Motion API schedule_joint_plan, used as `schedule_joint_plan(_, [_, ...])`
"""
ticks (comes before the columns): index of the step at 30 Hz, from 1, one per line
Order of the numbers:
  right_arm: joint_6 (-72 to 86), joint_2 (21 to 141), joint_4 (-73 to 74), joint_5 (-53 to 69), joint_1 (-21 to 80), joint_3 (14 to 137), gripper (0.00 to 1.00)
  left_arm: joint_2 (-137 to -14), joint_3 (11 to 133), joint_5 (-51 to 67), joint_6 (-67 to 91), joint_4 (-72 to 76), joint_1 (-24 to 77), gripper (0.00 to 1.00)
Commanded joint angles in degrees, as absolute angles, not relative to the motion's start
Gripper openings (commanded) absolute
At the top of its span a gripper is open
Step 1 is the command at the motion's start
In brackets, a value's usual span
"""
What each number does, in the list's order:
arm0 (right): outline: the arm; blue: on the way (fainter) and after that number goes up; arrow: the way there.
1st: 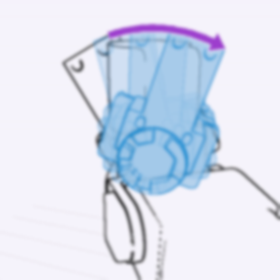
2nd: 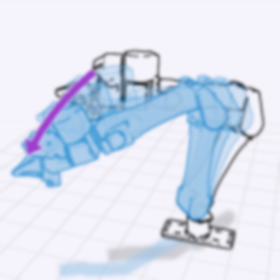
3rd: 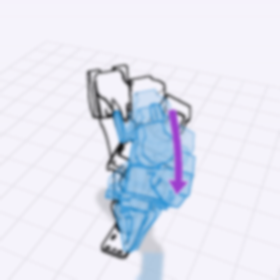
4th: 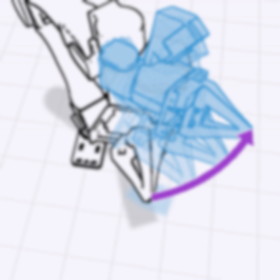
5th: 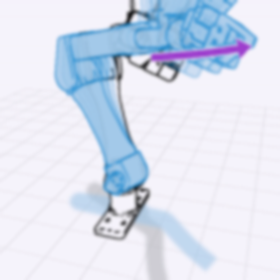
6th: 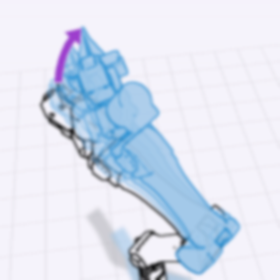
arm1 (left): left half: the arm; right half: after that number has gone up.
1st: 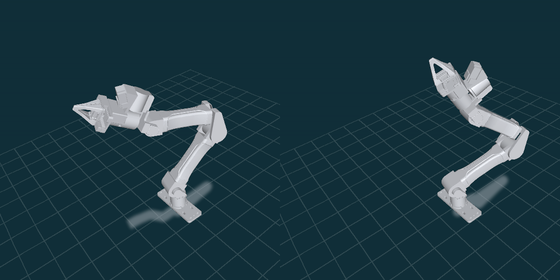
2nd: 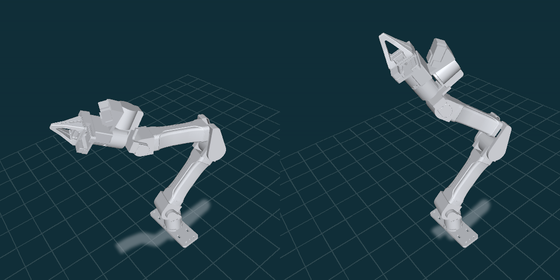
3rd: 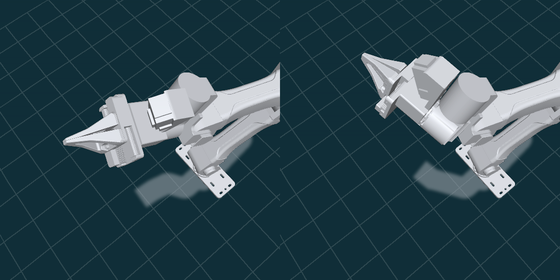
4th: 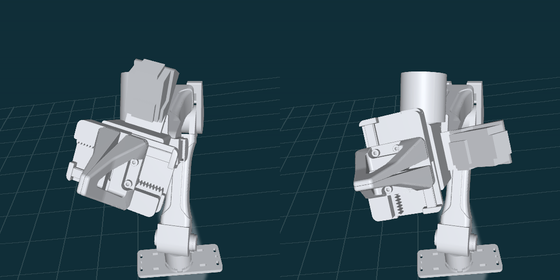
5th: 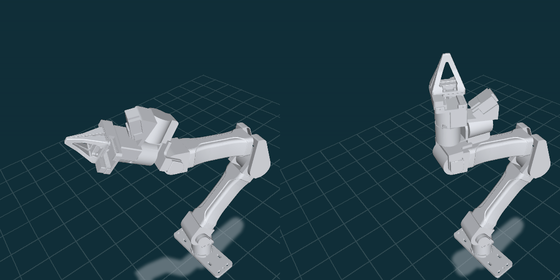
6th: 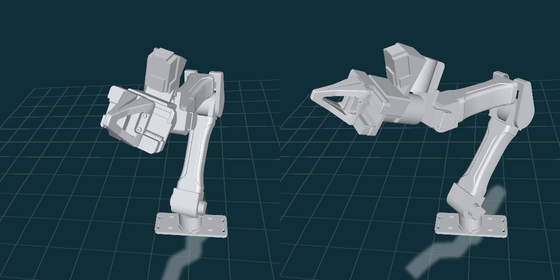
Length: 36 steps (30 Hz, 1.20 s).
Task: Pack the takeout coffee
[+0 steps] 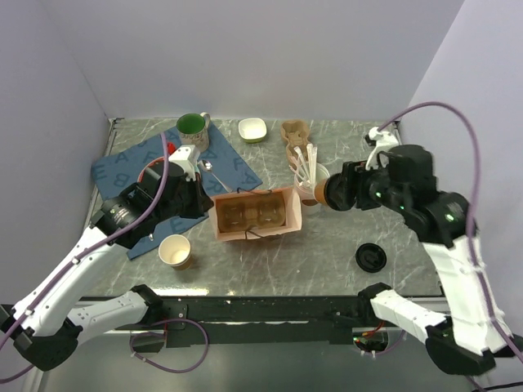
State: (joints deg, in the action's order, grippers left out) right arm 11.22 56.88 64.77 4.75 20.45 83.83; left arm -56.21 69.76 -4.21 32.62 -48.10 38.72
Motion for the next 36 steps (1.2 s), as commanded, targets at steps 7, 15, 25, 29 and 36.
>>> schedule_joint_plan(7, [1.9, 54.4, 61.1, 14.3, 36.4, 99.1, 0.51, -57.6, 74.0, -1.0, 31.1, -45.4, 38.8, 0.01])
schedule_joint_plan(15, [-4.4, 58.2, 61.6, 11.3, 46.0, 100.0, 0.49, -56.7, 72.6, 1.7, 30.1, -43.7, 38.8, 0.01])
schedule_joint_plan(25, [-8.9, 62.0, 62.0, 3.2, 56.0, 97.2, 0.47, -57.0, 71.0, 3.5, 28.7, -42.4, 38.8, 0.01])
schedule_joint_plan(29, [-9.7, 62.3, 62.3, 0.4, 58.2, 97.9, 0.47, -58.8, 72.2, 2.9, 28.8, -44.1, 38.8, 0.01])
schedule_joint_plan(36, [-9.0, 60.6, 64.3, -4.7, 60.3, 94.7, 0.47, -60.0, 71.8, 3.4, 29.4, -44.0, 38.8, 0.01])
